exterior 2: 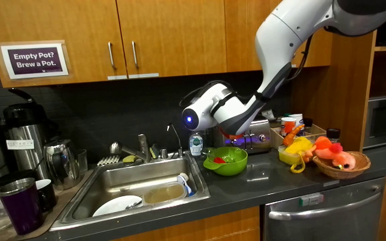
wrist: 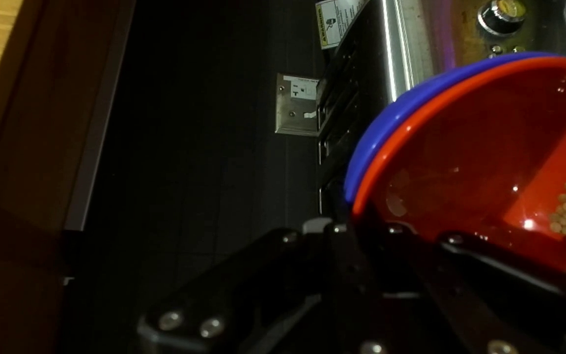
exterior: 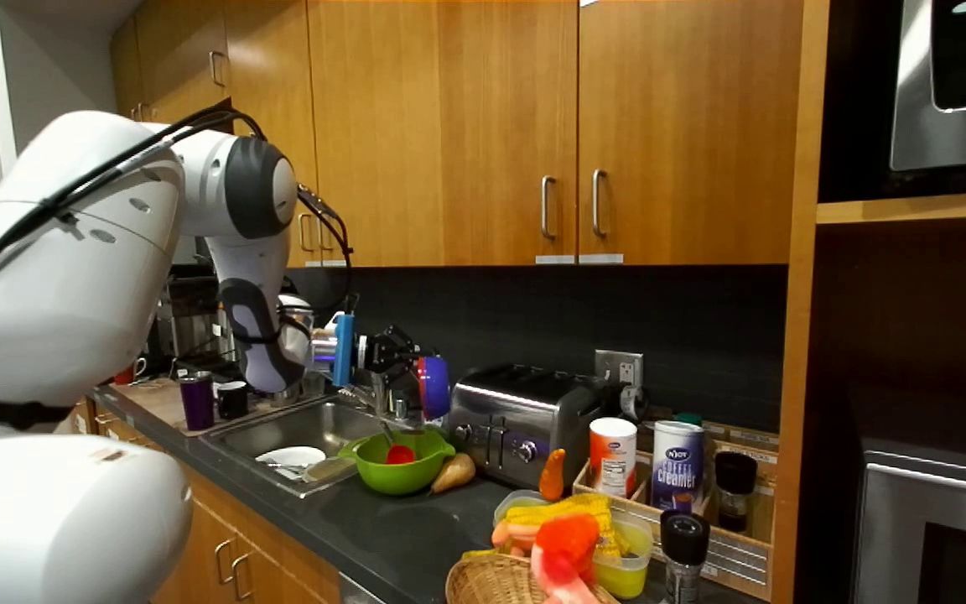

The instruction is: Pour the contents from the right bowls into the green bowl

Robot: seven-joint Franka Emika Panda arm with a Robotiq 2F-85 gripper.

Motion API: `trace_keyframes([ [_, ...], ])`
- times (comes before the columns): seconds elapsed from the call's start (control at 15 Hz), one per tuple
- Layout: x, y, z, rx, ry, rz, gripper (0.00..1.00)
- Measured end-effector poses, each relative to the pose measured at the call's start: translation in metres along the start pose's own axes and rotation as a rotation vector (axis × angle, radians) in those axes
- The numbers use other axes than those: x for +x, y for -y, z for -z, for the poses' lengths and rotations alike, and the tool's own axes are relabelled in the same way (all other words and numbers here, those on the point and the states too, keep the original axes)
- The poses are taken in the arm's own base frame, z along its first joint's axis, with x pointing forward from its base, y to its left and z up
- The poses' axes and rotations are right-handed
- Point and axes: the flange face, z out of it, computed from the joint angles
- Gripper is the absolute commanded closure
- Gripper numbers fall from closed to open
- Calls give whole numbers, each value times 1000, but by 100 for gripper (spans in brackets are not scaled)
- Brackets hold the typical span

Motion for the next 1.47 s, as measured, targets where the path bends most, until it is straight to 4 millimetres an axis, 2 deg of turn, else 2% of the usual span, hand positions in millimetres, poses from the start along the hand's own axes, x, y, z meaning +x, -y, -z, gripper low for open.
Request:
trace_keyframes([
  [0.6, 5, 11, 17, -70, -13, 28, 98],
  [1.13, 6, 10, 15, -129, -13, 36, 98],
  [1.47, 7, 7, 10, -89, 1, 21, 98],
])
